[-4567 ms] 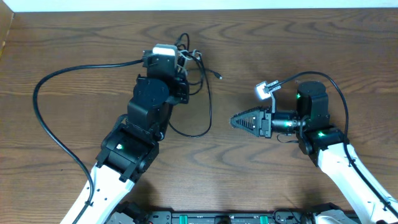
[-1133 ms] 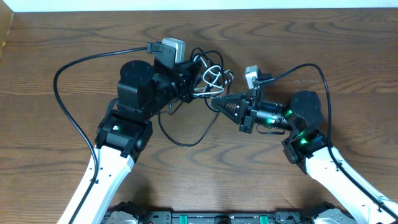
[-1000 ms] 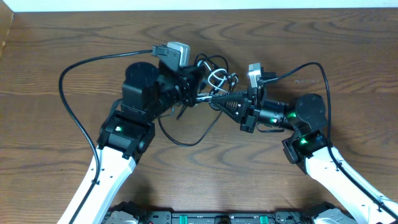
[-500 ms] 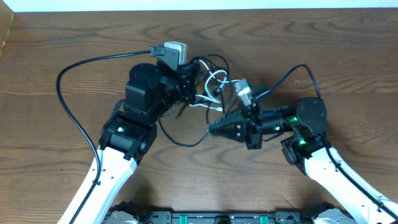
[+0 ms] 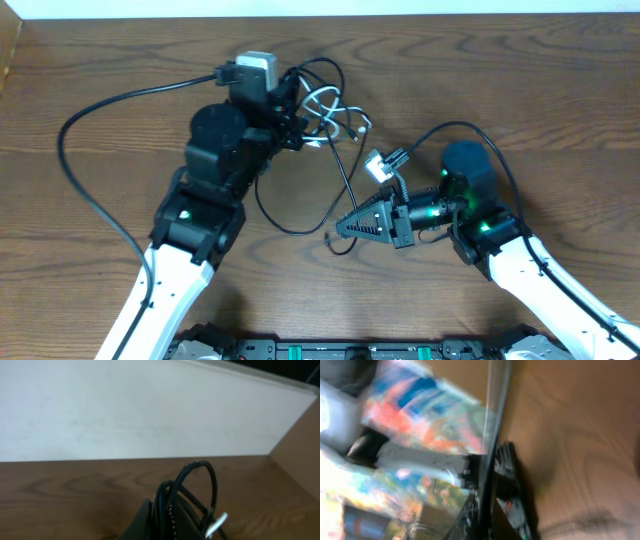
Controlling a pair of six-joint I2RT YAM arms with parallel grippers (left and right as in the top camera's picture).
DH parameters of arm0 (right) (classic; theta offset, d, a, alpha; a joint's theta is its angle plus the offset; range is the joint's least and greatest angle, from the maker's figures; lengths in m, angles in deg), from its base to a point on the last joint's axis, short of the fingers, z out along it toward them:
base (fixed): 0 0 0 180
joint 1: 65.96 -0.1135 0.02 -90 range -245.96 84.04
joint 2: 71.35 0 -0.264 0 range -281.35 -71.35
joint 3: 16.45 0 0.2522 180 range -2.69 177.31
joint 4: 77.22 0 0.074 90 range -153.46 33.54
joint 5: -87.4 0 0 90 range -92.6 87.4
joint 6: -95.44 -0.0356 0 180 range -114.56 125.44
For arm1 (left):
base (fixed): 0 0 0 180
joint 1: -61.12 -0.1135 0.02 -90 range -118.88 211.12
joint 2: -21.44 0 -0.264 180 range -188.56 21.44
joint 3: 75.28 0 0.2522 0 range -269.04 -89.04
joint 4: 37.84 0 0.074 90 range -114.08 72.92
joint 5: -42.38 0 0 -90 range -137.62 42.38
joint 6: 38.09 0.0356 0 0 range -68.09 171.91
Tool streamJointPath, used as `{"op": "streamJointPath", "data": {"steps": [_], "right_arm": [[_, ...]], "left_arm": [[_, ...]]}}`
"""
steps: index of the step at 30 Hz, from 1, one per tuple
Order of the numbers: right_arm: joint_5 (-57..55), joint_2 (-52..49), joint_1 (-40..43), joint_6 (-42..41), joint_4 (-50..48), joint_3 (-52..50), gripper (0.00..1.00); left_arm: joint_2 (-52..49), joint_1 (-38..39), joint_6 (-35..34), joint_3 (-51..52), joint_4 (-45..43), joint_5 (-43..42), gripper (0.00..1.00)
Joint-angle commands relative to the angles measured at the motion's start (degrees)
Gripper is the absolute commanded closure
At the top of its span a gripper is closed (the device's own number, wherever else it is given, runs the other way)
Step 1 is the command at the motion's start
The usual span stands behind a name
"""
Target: Untangle cables
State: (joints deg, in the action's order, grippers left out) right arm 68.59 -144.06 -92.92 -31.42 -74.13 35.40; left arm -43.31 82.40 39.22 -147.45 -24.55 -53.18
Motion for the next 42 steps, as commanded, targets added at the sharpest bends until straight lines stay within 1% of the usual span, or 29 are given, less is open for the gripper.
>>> {"op": "streamJointPath", "data": {"steps": [1,2,3,4,6,7,8,10,12,14,18,20,24,26,28,29,36,39,42], "right_arm": [[-19.4,0.0,-0.5,4.8,10.6,-0.3,0.96],[-26.6,0.0,-0.5,4.7,14.8,-0.3,0.82],[-28.9,0.0,-0.5,4.7,16.2,-0.3,0.71],[-34.2,0.0,-0.5,4.8,19.2,-0.3,0.42],[-37.8,0.0,-0.5,4.8,20.9,-0.3,0.26],[-38.6,0.0,-0.5,4.8,21.4,-0.3,0.2],[-38.8,0.0,-0.5,4.8,21.5,-0.3,0.15],[-38.8,0.0,-0.5,4.8,21.4,-0.3,0.09],[-39.2,0.0,-0.5,4.8,21.4,-0.3,0.05],[-39.6,0.0,-0.5,4.8,21.3,-0.3,0.04],[-41.5,0.0,-0.5,4.6,19.7,-0.3,0.03],[-43.3,0.0,-0.5,4.5,17.8,-0.3,0.03],[-43.3,0.0,-0.4,4.5,13.6,-0.3,0.03],[-43.2,0.0,-0.5,4.5,10.2,-0.3,0.03],[-43.3,0.0,-0.5,4.6,7.4,-0.3,0.03],[-43.3,0.0,-0.5,4.6,6.4,-0.3,0.03],[-43.2,0.1,-0.5,4.6,0.5,-0.3,0.04],[-44.9,0.0,-0.3,4.6,-2.3,-0.3,0.04],[-49.8,0.0,0.7,4.6,-3.1,-0.3,0.05]], "left_arm": [[4.3,-2.4,-0.1,-1.8,-0.5,3.3,0.92],[5.4,-2.5,0.2,-1.8,0.3,3.3,0.92],[6.0,-2.5,0.2,-1.8,0.8,3.3,0.92],[6.7,-2.5,0.2,-1.8,1.6,3.3,0.92],[7.7,-2.5,0.2,-1.8,3.1,3.3,0.92],[7.8,-2.5,0.2,-1.8,3.5,3.3,0.92],[8.1,-2.5,0.2,-1.8,4.4,3.3,0.92],[8.1,-2.4,0.1,-1.8,5.6,3.2,0.92],[8.1,-2.4,0.1,-1.8,6.8,1.9,0.92],[8.0,-2.4,0.1,-1.8,7.1,-0.9,0.92],[7.8,-2.4,0.2,-1.8,9.1,-13.0,0.92],[7.8,-2.4,4.3,-1.8,13.6,-19.6,0.92],[7.6,-2.4,12.4,-1.8,20.8,-28.9,0.92],[7.5,-2.4,18.6,-1.8,25.5,-34.9,0.92],[7.5,-2.4,22.0,-1.8,27.5,-37.1,0.92],[7.5,-2.4,22.6,-1.8,27.5,-37.7,0.92],[7.5,-2.4,28.4,-1.8,27.4,-37.5,0.92],[7.5,-2.4,28.6,-1.8,26.9,-38.3,0.92],[7.5,-2.4,29.2,-1.8,26.5,-42.4,0.92]]}}
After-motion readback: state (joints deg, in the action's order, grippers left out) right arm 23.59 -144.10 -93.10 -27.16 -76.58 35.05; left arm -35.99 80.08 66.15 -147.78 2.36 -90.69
